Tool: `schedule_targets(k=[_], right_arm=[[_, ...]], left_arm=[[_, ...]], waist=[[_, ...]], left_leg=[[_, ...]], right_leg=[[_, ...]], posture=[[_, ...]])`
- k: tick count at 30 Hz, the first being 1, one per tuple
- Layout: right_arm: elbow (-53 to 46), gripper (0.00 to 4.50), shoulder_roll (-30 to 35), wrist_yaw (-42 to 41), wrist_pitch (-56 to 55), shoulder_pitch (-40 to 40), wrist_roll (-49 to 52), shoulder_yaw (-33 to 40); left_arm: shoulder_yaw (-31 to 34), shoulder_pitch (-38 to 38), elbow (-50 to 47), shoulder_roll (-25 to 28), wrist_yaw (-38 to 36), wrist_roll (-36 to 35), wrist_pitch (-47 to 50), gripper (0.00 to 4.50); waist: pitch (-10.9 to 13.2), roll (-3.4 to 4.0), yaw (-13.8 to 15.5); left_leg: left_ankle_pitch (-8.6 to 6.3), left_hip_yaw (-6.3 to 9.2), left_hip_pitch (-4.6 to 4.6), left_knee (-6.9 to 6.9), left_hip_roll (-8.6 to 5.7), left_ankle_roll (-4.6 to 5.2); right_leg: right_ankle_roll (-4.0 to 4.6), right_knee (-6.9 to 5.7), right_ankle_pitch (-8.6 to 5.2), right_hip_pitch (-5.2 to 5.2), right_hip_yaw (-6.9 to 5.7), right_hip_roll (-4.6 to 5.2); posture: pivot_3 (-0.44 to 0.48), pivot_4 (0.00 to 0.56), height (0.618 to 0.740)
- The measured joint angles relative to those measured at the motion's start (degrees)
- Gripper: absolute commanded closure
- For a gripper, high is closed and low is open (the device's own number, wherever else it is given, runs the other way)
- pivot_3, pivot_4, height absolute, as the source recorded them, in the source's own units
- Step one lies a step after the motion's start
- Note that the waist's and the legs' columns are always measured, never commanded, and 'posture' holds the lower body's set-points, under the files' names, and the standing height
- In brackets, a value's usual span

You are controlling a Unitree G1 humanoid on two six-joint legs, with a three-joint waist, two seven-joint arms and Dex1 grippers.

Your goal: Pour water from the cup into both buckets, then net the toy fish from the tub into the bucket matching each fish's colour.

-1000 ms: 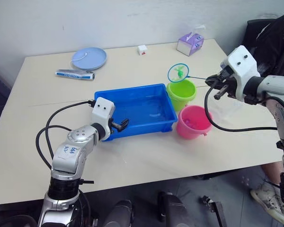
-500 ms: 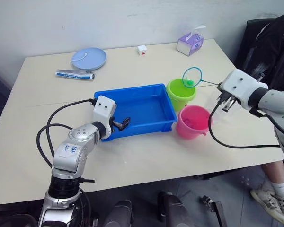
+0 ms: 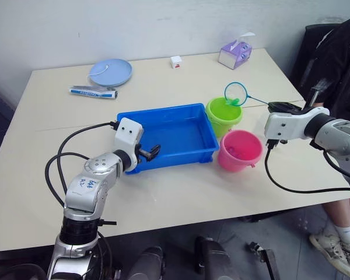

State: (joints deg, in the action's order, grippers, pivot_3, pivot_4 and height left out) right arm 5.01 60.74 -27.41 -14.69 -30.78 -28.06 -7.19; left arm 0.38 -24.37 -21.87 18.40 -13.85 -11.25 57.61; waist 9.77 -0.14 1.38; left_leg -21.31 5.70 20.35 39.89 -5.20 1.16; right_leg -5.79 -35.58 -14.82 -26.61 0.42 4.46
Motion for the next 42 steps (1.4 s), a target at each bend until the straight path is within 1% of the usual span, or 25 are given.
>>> schedule_targets(k=[8,20,24,25,26,27,29,30,31,32,34,37,40,42], right_arm=[[1.6,3.74,-0.1,2.1,-5.8,-0.2,-4.5,-0.1],[1.9,3.74,-0.7,2.3,-5.3,-1.3,-6.2,0.0],[2.1,3.74,-3.7,0.9,-2.7,-4.5,-4.4,0.1],[1.8,3.74,-5.8,-0.7,-0.1,-6.0,-2.2,0.8],[1.1,3.74,-9.8,-3.5,5.3,-8.7,2.4,2.0],[0.0,3.74,-11.7,-5.0,8.3,-10.0,4.8,2.6],[-3.9,3.74,-17.0,-10.4,19.5,-13.6,12.2,3.4],[-5.2,3.74,-18.2,-11.8,22.6,-14.3,14.1,3.4],[-7.1,3.74,-19.7,-13.9,27.8,-15.1,17.0,3.4],[-9.3,3.74,-22.4,-16.3,36.4,-16.4,21.4,3.6],[-12.8,3.74,-25.3,-19.9,48.4,-17.6,27.6,3.0],[-16.4,3.74,-27.8,-23.3,64.1,-20.3,34.7,0.5],[-16.2,3.74,-29.4,-23.8,71.8,-22.8,37.6,-1.6],[-15.6,3.74,-30.0,-24.0,74.2,-23.5,38.8,-3.6]], left_arm=[[0.0,0.0,0.0,0.0,0.0,0.0,0.0,0.20],[0.0,0.0,0.0,0.0,0.2,0.0,0.0,0.20],[0.1,0.0,0.0,0.0,0.5,0.0,0.0,0.20],[0.2,0.0,-0.1,0.0,0.5,0.0,0.1,0.20],[0.3,0.0,-0.1,0.0,0.6,0.0,0.4,0.20],[0.2,-0.1,-0.1,-0.1,0.6,0.0,0.5,0.20],[0.3,-0.1,-0.2,0.0,1.0,0.1,0.7,0.20],[0.2,-0.1,-0.3,0.0,1.1,0.1,0.7,0.20],[0.4,0.1,-0.5,0.0,1.3,0.2,0.8,0.20],[1.0,0.6,-1.0,0.2,1.7,0.2,1.3,0.20],[1.9,1.2,-1.8,0.4,2.2,0.2,1.9,0.20],[3.4,1.6,-3.2,0.4,3.6,0.3,3.3,0.20],[4.7,2.2,-5.0,0.2,5.1,0.4,4.8,0.20],[5.5,2.3,-5.5,-0.1,5.9,0.4,5.6,0.20]], waist=[[0.0,0.00,0.0],[0.0,0.00,0.0],[0.0,0.00,-0.1],[0.0,0.00,-0.3],[0.0,0.00,-0.8],[0.0,0.00,-0.9],[0.0,0.00,-1.0],[0.0,0.01,-1.0],[0.0,0.01,-1.0],[0.0,0.01,-1.0],[0.0,0.01,-0.9],[0.0,0.01,-0.2],[0.0,0.01,0.1],[0.0,0.01,0.0]], left_leg=[[0.00,-0.01,-0.01,0.00,0.00,0.00],[0.00,-0.03,-0.03,0.01,0.01,0.00],[0.00,-0.04,-0.04,0.02,0.00,0.00],[0.00,-0.04,-0.04,0.02,0.04,0.00],[0.01,-0.05,-0.06,0.01,0.07,-0.01],[0.01,-0.04,-0.06,0.00,0.08,-0.02],[0.00,0.07,-0.03,-0.01,0.15,-0.05],[0.00,0.09,-0.03,-0.02,0.14,-0.05],[0.00,0.11,-0.01,-0.02,0.12,-0.04],[0.00,0.13,0.00,0.00,0.11,-0.04],[0.00,0.14,0.03,0.03,0.07,-0.03],[0.00,0.18,0.03,0.06,0.02,-0.03],[0.00,0.19,0.03,0.07,-0.01,-0.02],[0.00,0.19,0.03,0.07,-0.01,-0.02]], right_leg=[[0.00,-0.01,0.00,0.00,0.02,0.00],[0.00,-0.02,0.00,0.01,0.02,-0.01],[0.00,-0.04,0.00,0.01,0.02,-0.01],[0.00,-0.03,0.00,0.01,0.02,-0.04],[0.00,-0.04,0.00,0.01,0.03,-0.05],[0.00,-0.07,0.00,0.01,0.03,-0.05],[0.01,-0.07,0.00,0.02,0.05,-0.07],[0.01,-0.11,0.00,0.02,0.06,-0.06],[0.01,-0.17,0.00,0.04,0.06,-0.05],[0.01,-0.15,0.00,0.05,0.07,-0.03],[0.01,-0.20,0.00,0.04,0.07,0.00],[0.01,-0.23,0.00,0.04,0.05,0.03],[0.01,-0.25,0.00,0.04,0.04,0.05],[0.01,-0.26,0.00,0.04,0.04,0.05]], posture=[[0.000,0.150,0.740],[0.000,0.150,0.740],[0.000,0.150,0.740],[0.000,0.150,0.740],[0.000,0.150,0.740],[0.000,0.150,0.740],[0.000,0.150,0.740],[0.000,0.150,0.740],[0.000,0.150,0.740],[0.000,0.150,0.740],[0.000,0.150,0.740],[0.000,0.150,0.740],[0.000,0.150,0.740],[0.000,0.150,0.740]])
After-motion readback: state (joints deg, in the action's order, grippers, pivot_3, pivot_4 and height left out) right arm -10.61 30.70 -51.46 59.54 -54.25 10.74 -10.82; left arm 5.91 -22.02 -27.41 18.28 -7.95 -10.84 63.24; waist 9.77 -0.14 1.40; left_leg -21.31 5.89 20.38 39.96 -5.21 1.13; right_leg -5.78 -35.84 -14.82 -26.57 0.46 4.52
